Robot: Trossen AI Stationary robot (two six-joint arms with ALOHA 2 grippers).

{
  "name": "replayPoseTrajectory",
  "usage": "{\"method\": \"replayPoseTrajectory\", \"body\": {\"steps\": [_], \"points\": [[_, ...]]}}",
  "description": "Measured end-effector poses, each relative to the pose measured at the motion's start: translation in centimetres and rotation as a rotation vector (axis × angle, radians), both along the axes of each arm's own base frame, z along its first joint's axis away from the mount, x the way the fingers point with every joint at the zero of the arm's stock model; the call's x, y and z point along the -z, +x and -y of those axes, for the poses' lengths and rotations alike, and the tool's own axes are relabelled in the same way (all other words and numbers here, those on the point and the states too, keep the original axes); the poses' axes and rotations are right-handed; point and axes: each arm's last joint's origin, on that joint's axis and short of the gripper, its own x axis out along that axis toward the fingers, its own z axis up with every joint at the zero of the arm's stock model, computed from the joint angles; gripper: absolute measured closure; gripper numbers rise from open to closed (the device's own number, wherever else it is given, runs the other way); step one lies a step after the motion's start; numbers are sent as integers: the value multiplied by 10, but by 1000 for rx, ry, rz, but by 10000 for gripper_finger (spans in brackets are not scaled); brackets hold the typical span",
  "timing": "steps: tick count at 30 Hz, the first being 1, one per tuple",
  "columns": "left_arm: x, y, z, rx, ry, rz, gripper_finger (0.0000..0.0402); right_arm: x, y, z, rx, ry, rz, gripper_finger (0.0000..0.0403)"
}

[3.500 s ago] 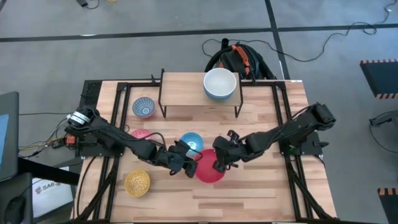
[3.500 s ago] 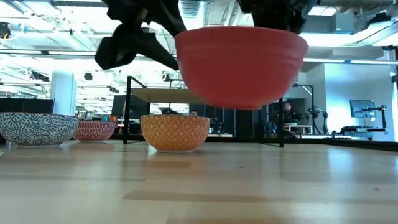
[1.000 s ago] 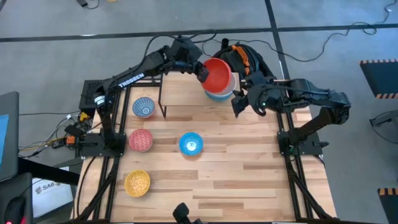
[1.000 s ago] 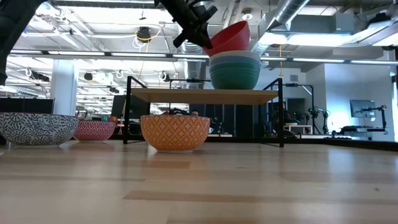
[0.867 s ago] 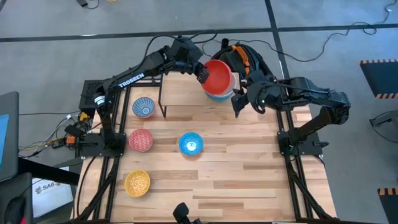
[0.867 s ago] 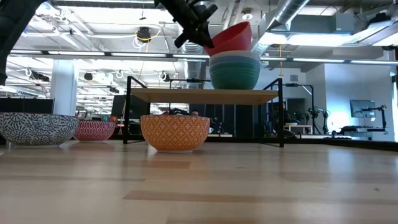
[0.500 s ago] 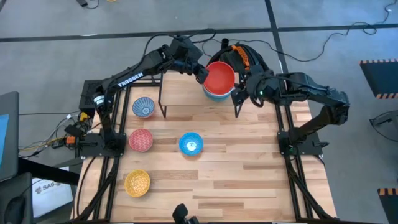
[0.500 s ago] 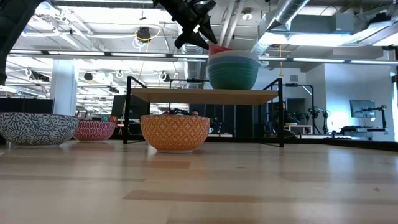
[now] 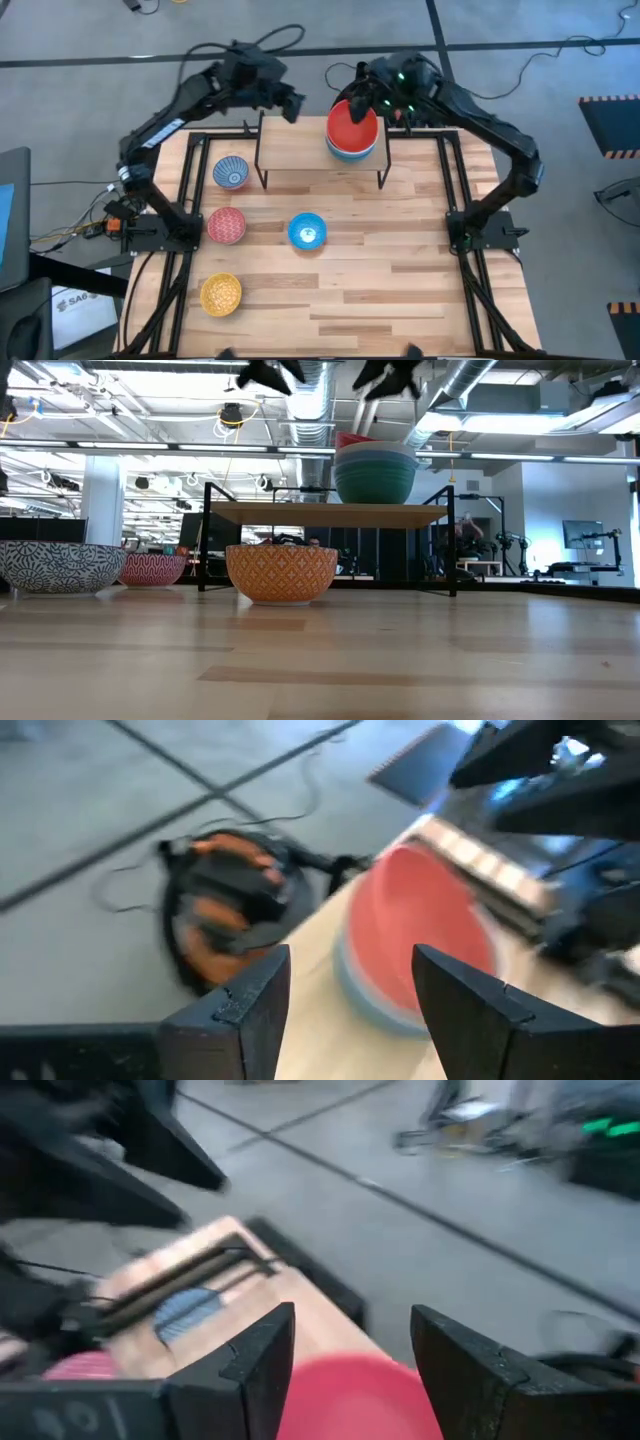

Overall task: Place and stack bowls onto a shelf
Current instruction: Stack the orange bowl on top of the white bowl on the shelf

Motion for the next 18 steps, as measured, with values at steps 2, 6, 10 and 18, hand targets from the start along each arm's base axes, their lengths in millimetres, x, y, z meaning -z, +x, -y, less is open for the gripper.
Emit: {"method": "replayPoseTrajectory", "body": {"steps": [2, 6, 10, 18], "points": [[-7, -17, 8, -42, 28, -42, 207, 13, 6, 14, -26, -3, 38, 189], [-4, -41, 20, -99, 39, -138, 207, 33, 9, 23, -25, -41, 49, 205], [22, -61, 27, -137, -2, -190, 207, 62, 18, 23, -39, -31, 33, 214], [87, -97, 45, -188, -74, -113, 207, 87, 27, 25, 21, -57, 22, 216]]}}
